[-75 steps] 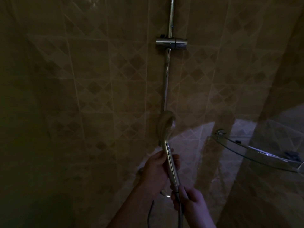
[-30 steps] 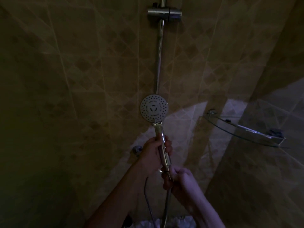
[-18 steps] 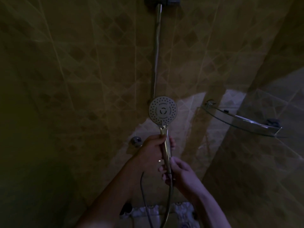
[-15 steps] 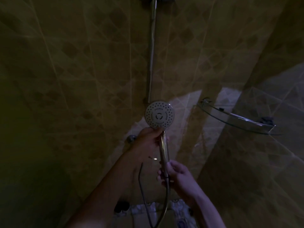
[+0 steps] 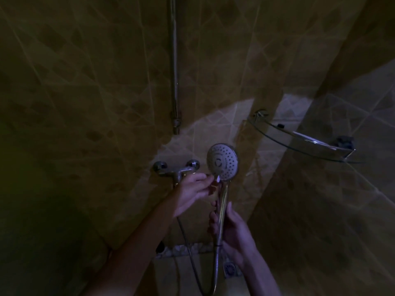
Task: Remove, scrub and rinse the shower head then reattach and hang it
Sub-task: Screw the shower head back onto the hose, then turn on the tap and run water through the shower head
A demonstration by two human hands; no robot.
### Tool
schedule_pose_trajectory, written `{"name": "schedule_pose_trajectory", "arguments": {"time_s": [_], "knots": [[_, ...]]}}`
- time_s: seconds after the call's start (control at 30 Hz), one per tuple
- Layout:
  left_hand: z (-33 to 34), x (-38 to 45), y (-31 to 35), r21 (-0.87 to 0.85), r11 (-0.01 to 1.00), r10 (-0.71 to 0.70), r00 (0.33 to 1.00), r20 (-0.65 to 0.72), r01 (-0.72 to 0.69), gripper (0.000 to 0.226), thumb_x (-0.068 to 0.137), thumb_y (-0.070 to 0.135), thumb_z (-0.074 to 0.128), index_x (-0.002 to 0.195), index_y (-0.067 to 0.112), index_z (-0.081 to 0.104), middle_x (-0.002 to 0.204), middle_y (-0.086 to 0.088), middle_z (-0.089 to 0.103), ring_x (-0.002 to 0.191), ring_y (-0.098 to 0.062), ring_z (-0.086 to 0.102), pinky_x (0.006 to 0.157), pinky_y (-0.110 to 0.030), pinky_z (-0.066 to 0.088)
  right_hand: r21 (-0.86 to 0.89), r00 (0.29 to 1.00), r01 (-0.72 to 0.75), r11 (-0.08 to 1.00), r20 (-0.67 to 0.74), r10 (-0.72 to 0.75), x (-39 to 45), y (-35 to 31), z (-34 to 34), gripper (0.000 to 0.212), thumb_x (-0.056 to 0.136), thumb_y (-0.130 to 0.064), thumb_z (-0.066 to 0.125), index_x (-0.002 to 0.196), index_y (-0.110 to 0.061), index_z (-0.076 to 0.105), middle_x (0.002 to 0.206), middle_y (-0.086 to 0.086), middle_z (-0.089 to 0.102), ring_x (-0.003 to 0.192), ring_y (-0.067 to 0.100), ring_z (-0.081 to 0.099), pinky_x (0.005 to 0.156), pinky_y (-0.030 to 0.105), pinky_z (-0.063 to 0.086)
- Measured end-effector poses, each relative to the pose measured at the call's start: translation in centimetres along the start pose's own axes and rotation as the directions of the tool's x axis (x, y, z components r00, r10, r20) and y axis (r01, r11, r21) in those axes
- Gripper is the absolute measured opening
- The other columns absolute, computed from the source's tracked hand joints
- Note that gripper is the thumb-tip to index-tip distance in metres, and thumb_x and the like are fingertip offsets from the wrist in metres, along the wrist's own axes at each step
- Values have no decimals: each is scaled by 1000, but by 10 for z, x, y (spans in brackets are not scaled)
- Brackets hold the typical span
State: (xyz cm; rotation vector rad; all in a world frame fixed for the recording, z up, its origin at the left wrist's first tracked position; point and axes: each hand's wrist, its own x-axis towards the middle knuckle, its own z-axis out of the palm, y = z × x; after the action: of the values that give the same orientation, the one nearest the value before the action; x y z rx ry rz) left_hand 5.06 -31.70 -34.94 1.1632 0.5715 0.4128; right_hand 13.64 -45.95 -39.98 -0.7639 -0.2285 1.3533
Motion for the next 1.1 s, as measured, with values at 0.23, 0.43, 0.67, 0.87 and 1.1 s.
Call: {"name": "schedule_pose_trajectory", "arguments": {"time_s": [0.23,0.43,0.67,0.87,1.1], "knots": [[-38,20,-64,-3,987,-154,935,-319,161,42,92,35,52,112,-2,61,98,-15,70,82,-21,67,70,-27,54,136,992,55,989,-120,-39,-6,-11,-62,28,94,-14,44,99,8,60,100,30,68,93,42,69,82,58,56],[-62,36,-92,-63,972,-229,838,-496,228,36,94,33,50,109,1,58,90,-12,65,79,-21,61,72,-31,50,69,981,49,996,-189,-35,0,-20,-106,42,73,-18,78,101,-1,52,84,22,61,70,29,65,67,39,60],[-84,76,-94,-60,958,-274,829,-487,281,24,93,28,53,115,18,48,96,4,57,84,-7,54,68,-25,42,203,997,-9,979,-75,25,19,-7,-132,53,69,-21,87,113,-10,60,69,3,49,53,13,45,53,28,40],[-105,111,-106,-223,936,-342,849,-403,271,69,88,58,45,138,11,42,132,-11,56,119,-23,52,109,-37,33,156,965,-61,986,-242,97,33,7,-125,59,78,-59,69,114,-14,58,70,5,46,56,17,44,54,31,40],[-104,130,-124,-251,937,-335,828,-450,242,53,89,58,41,101,10,59,91,-12,65,79,-15,62,59,-27,48,-49,864,-24,999,-503,-4,39,10,-114,57,89,-66,41,96,-13,60,64,4,41,51,16,47,51,26,45]]}}
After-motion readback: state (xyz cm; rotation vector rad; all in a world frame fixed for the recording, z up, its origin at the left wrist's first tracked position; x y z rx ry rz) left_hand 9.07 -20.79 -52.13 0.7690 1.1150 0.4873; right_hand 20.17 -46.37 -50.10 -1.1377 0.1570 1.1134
